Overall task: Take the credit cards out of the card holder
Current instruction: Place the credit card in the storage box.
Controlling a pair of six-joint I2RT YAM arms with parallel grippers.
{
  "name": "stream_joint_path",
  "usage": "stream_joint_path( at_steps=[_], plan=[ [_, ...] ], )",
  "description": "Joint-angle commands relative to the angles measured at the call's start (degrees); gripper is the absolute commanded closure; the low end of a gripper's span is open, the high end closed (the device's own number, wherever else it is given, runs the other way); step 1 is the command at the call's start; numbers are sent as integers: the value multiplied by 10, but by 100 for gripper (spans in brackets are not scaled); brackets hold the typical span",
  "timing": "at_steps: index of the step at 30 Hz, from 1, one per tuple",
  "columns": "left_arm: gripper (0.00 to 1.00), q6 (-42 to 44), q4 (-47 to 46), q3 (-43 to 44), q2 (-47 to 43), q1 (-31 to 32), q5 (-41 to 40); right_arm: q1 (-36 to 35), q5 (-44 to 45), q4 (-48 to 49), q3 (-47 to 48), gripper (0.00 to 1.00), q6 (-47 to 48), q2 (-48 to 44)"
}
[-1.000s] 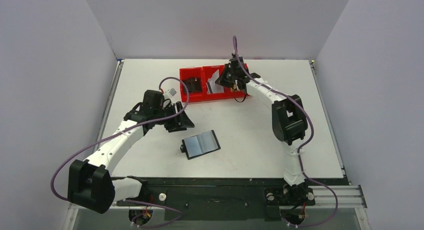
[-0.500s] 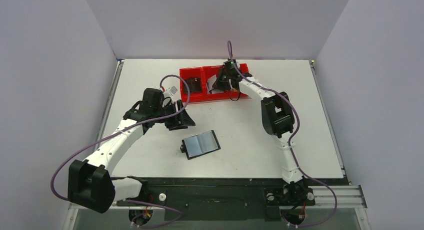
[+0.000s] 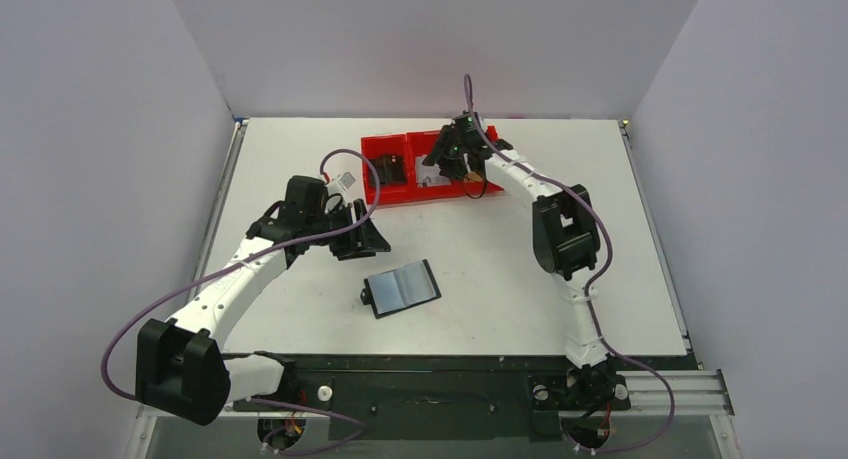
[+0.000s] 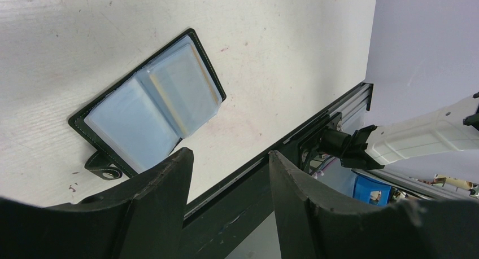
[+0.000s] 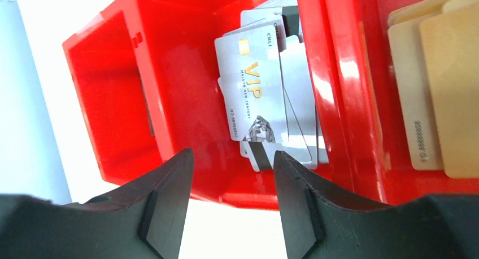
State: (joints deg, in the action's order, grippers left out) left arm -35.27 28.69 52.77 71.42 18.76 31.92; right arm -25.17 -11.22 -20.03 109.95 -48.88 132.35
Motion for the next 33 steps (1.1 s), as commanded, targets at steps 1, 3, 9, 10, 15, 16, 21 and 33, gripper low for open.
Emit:
stream_joint_path(
  at_steps=[1,3,9,10,15,16,21,33],
  plan=[
    [50,12,-5,26,1,0,0,3,15,5,-22,49,-12,-95],
    [50,9,-7,23,2,0,-3,1,16,4,-39,48,-12,-115],
    [50,-3,-10,14,-1,0,-22,-12,29,-2,-126,46,-3,-200],
    [50,-5,-11,12,-1,0,-27,-16,32,-3,-155,46,0,-226],
    [50,-24,-26,-6,-1,2,-36,-59,75,-20,-266,42,43,-313],
    [50,-28,-29,-8,-1,3,-38,-65,77,-20,-280,41,48,-335],
    [50,-38,-42,-28,0,15,-55,-103,95,-14,-376,40,46,-393],
    [48,-89,-91,-26,77,106,-201,-137,152,12,-539,40,17,-516]
  ],
)
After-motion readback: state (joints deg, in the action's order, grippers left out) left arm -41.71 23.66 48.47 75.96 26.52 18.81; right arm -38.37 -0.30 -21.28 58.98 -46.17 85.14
